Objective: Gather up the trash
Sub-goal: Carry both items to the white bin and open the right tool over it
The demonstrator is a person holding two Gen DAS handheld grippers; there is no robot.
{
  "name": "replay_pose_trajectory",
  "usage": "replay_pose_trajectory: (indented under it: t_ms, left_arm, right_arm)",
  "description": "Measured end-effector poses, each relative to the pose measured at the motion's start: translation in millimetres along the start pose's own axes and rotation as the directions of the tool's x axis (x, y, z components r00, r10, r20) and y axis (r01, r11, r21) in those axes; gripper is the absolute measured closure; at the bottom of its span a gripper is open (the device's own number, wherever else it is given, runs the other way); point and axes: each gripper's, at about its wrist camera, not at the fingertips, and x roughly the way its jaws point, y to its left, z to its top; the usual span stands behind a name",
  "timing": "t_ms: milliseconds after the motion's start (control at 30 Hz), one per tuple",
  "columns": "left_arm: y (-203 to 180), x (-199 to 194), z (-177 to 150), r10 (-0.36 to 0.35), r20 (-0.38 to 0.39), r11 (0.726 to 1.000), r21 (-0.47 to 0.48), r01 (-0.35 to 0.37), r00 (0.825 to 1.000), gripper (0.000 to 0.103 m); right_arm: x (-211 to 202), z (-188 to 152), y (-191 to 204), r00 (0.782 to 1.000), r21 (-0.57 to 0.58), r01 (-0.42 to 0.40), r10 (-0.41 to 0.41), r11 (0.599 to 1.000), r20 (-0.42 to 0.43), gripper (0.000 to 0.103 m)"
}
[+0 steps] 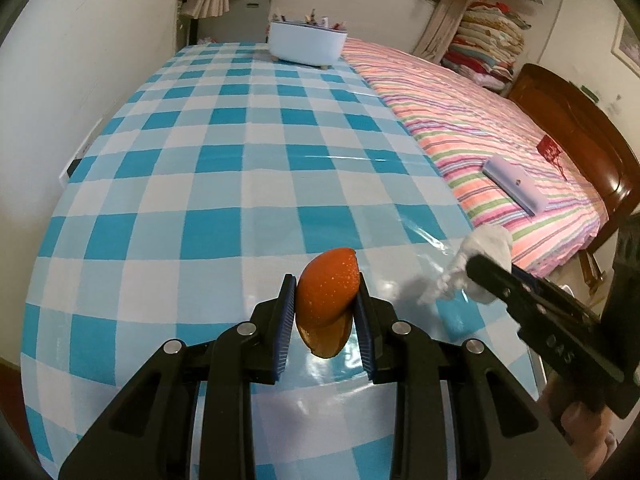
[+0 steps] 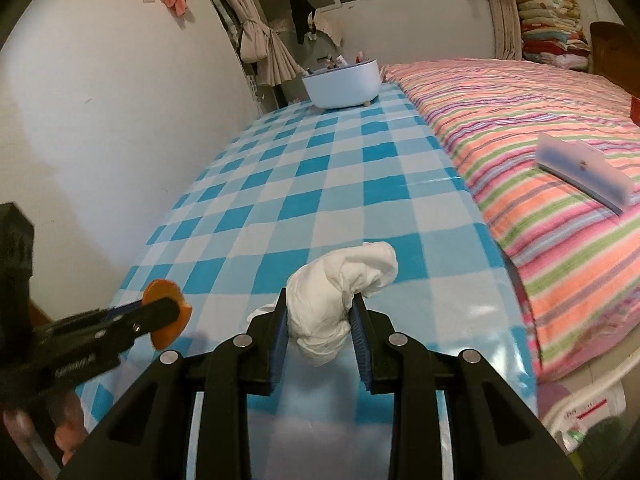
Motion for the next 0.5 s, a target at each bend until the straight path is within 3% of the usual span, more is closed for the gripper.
replay_pose_trajectory:
  t_ms: [500]
  left_arm:
    - [-60, 4, -2, -0.016, -0.005, 0.996, 0.092, 0.017, 1.000, 0.075]
  right_arm:
    - [-58, -24, -48, 0.996, 0.027, 0.021, -0.023, 0.999, 0.092, 0.075]
